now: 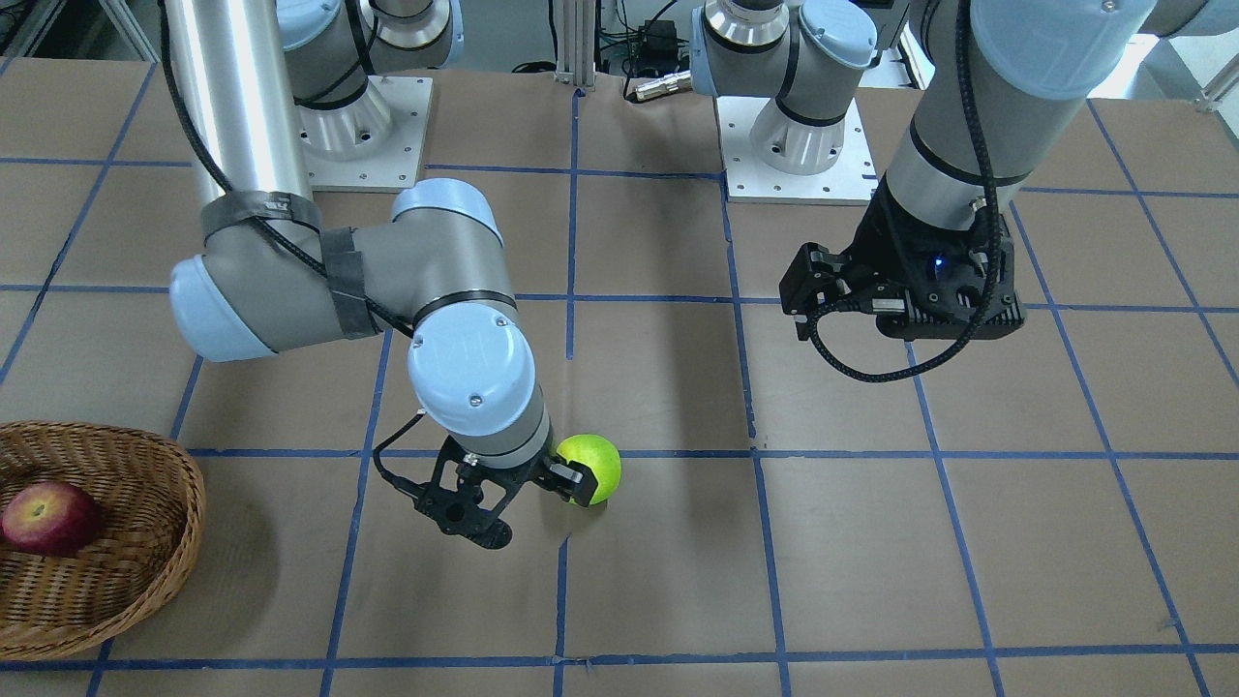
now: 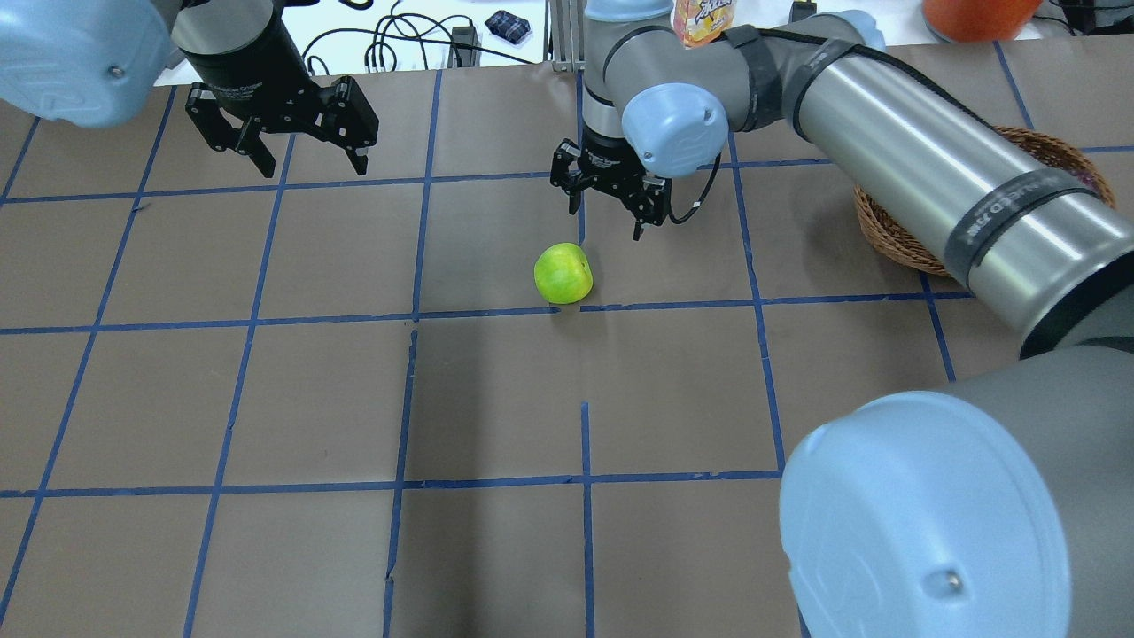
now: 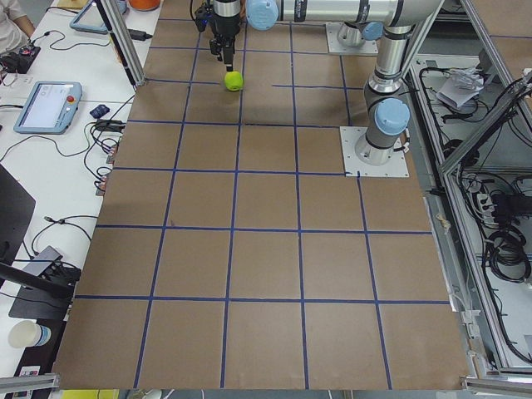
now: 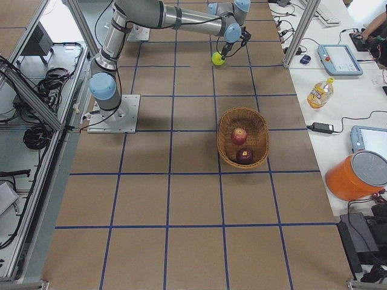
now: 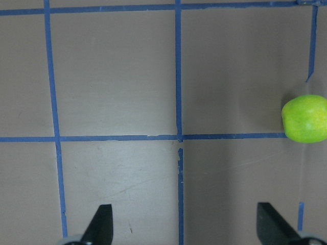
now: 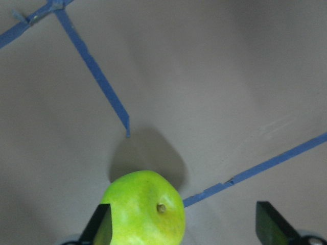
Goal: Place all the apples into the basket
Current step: 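Lower the right gripper onto the green apple and grasp it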
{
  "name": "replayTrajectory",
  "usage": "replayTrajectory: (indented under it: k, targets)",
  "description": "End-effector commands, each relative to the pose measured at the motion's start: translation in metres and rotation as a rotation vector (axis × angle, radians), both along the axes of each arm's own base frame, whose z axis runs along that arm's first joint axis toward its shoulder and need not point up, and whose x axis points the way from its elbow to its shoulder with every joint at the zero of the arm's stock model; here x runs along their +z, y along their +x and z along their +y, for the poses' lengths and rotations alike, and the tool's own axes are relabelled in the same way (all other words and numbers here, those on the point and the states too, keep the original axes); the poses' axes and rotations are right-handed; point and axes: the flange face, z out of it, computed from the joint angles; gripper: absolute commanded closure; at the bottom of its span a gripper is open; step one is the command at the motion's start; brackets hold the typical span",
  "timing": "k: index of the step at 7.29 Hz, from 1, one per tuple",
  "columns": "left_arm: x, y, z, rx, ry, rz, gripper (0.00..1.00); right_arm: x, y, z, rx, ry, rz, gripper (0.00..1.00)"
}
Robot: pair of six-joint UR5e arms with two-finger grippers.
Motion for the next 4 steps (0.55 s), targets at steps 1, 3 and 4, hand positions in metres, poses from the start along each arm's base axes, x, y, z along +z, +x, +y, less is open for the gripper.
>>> replayTrajectory:
  k: [1, 3, 4]
  targets:
    - [0.001, 0.002, 0.0, 0.004, -0.003, 0.0, 0.0, -0.021, 0.029, 0.002, 0.047, -0.036, -0.017, 0.0]
    - [0.0, 0.008, -0.002, 0.014, -0.004, 0.001, 0.0, -0.051, 0.052, 0.012, 0.118, -0.008, -0.011, 0.0]
    - [0.0, 0.007, -0.002, 0.013, -0.005, 0.003, 0.0, -0.057, 0.058, 0.015, 0.132, -0.001, -0.009, 0.0]
